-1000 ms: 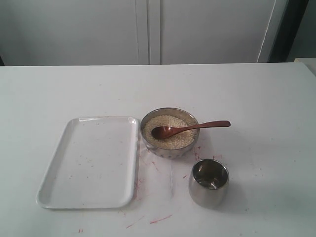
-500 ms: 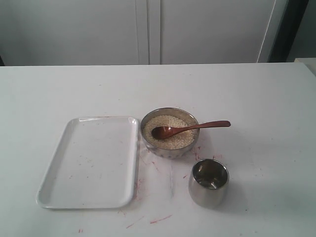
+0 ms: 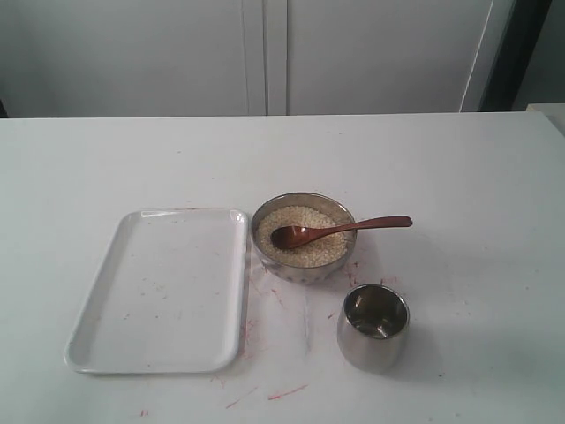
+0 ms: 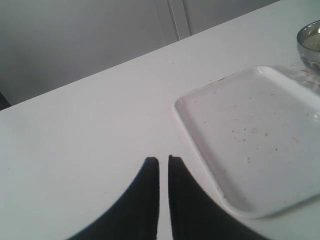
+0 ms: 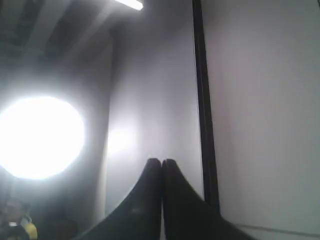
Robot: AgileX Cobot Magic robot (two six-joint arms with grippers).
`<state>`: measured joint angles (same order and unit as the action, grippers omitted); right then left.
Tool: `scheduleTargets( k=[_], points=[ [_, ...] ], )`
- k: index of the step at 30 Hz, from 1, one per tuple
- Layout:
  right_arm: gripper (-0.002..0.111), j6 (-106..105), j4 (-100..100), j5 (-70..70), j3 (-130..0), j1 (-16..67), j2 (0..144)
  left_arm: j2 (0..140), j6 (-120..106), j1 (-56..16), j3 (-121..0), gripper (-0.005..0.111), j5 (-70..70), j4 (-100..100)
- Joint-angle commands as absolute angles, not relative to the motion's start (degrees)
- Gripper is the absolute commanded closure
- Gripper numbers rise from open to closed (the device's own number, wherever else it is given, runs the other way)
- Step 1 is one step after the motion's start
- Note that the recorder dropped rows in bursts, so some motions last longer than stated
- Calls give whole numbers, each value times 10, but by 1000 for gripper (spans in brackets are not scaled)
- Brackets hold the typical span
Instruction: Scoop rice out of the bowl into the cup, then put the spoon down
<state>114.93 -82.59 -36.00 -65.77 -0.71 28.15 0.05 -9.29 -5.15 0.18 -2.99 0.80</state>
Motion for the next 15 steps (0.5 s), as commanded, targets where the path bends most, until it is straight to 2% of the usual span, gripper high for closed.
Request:
scheduleTargets(
  k=[1, 15],
  points=[
    [108, 1206, -932, -420, -685, -4, 336, 0, -94, -53, 0, 92, -26, 5],
    [108, 1206, -981, -569, -685, -4, 477, 0, -94, -53, 0, 92, -26, 5]
  ],
)
